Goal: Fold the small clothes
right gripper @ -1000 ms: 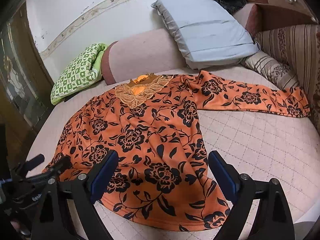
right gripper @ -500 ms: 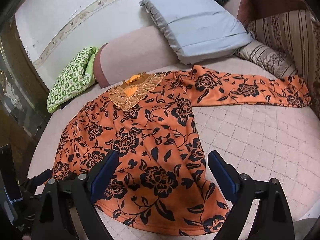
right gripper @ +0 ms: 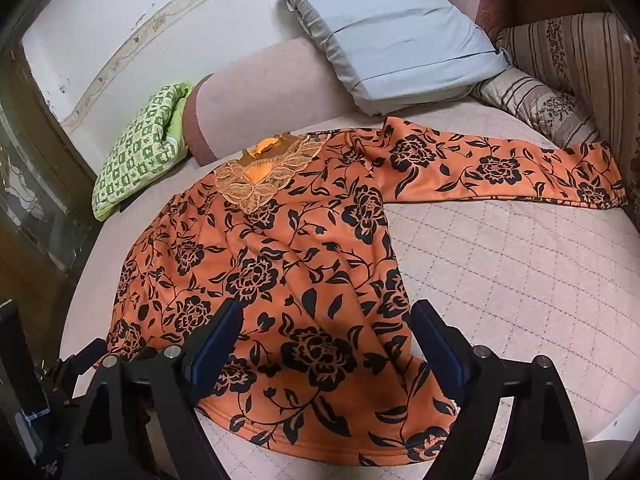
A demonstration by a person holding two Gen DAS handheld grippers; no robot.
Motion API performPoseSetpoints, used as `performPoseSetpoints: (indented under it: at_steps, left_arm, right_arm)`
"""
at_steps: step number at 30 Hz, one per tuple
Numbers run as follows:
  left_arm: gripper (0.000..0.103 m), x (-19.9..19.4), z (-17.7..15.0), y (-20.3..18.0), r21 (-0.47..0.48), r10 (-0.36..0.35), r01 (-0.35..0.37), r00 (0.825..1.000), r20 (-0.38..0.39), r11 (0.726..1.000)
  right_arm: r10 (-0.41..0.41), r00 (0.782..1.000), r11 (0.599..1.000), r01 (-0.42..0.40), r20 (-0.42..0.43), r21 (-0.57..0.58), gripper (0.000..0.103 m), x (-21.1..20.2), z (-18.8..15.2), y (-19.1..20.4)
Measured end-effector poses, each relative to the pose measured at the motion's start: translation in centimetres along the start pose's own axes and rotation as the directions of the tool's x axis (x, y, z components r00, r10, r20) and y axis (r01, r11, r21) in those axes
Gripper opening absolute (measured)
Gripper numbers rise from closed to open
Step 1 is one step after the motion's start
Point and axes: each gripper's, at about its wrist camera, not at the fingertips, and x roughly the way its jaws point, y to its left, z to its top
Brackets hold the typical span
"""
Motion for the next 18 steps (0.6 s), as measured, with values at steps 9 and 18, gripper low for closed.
performPoseSetpoints:
  at_steps: [9, 18]
  left_arm:
    - [0.095, 0.0, 7.5, -0.8, -0.038, -0.102, 0.102, 0.995, -0.006, 0.994]
    - [0.088, 5.6, 11.6, -12.5, 0.025, -0.357, 0.363, 0.926, -0.124, 0.931]
  right_arm:
    - [-0.024, 0.999, 0.976, 0.028, -0.023, 0.215, 0.087, 2.6, 7.7, -7.6]
    - [-0.269, 0.953, 0.784, 0.301, -0.14, 0.543, 0.073, 6.1, 11.4, -27.4]
